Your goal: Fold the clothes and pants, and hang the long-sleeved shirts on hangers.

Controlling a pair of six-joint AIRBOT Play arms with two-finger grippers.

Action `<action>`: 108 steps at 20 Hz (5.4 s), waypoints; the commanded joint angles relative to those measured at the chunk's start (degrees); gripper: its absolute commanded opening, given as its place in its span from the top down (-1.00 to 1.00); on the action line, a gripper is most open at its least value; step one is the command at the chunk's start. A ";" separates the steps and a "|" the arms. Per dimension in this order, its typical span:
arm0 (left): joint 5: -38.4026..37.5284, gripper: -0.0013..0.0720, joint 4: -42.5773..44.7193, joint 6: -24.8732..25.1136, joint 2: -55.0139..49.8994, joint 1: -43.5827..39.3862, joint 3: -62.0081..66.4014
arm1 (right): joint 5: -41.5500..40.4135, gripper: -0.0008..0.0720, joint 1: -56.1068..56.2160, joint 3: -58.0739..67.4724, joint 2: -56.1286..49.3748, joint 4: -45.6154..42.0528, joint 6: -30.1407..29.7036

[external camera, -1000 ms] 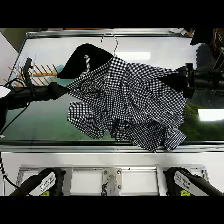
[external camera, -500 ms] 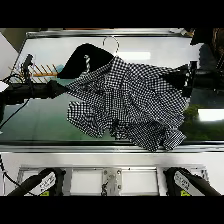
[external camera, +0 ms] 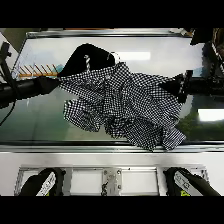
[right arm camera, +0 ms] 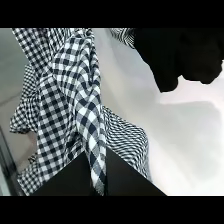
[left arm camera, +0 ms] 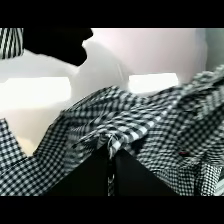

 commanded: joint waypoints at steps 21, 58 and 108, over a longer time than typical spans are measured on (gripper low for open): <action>22.21 -0.53 27.98 -24.87 7.15 -39.50 0.13 | -6.86 0.95 4.02 -7.13 5.01 29.62 -6.73; 24.74 0.94 28.04 -25.03 -0.37 -39.50 0.04 | -57.61 0.96 -51.56 22.51 13.11 -16.83 28.50; 23.58 0.94 28.04 -25.03 -0.39 -39.50 0.02 | -45.40 -0.50 -63.12 28.96 10.62 -49.79 67.23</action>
